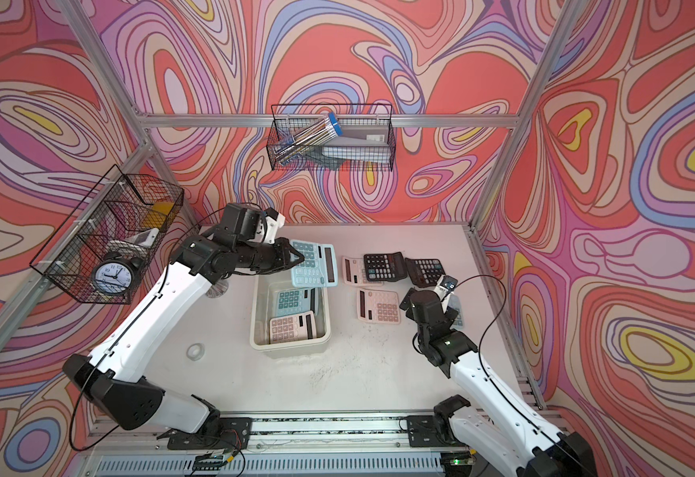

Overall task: Put the calculator in the storage box
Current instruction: Place the calculator in the storage box.

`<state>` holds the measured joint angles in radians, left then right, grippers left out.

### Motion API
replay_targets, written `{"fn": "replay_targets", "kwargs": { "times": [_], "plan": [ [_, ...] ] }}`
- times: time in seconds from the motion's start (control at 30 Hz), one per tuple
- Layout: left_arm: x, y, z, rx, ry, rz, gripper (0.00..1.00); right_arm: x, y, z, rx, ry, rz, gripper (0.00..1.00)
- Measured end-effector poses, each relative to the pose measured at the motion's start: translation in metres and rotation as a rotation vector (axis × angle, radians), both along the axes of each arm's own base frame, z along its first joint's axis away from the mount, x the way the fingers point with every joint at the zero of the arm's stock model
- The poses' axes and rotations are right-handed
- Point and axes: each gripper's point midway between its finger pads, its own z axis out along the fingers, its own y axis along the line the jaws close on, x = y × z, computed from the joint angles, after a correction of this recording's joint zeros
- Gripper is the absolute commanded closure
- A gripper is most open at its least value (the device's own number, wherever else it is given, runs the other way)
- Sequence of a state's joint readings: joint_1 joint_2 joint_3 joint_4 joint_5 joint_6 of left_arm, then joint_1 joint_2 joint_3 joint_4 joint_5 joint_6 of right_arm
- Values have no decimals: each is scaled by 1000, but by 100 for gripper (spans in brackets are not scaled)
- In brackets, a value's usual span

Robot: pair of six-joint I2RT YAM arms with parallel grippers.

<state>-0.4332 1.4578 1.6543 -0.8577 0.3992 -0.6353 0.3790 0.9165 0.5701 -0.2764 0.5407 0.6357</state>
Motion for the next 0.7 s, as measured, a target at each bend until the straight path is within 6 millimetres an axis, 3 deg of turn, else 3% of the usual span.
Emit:
{"fn": "replay_targets", "kwargs": {
  "times": [0.1, 0.2, 0.5, 0.7],
  "plan": [
    [2, 18, -9, -6, 23, 23, 100, 3, 4, -6, -3, 18, 15, 2],
    [4, 28, -31, 4, 72, 34, 100, 7, 7, -12, -5, 36, 31, 2],
    [3, 44, -110, 57, 251, 72, 100, 10, 16, -20, 6, 59, 71, 2],
    [9, 51, -141, 92, 299, 100, 100, 11, 19, -20, 17, 60, 88, 2]
  ]
}}
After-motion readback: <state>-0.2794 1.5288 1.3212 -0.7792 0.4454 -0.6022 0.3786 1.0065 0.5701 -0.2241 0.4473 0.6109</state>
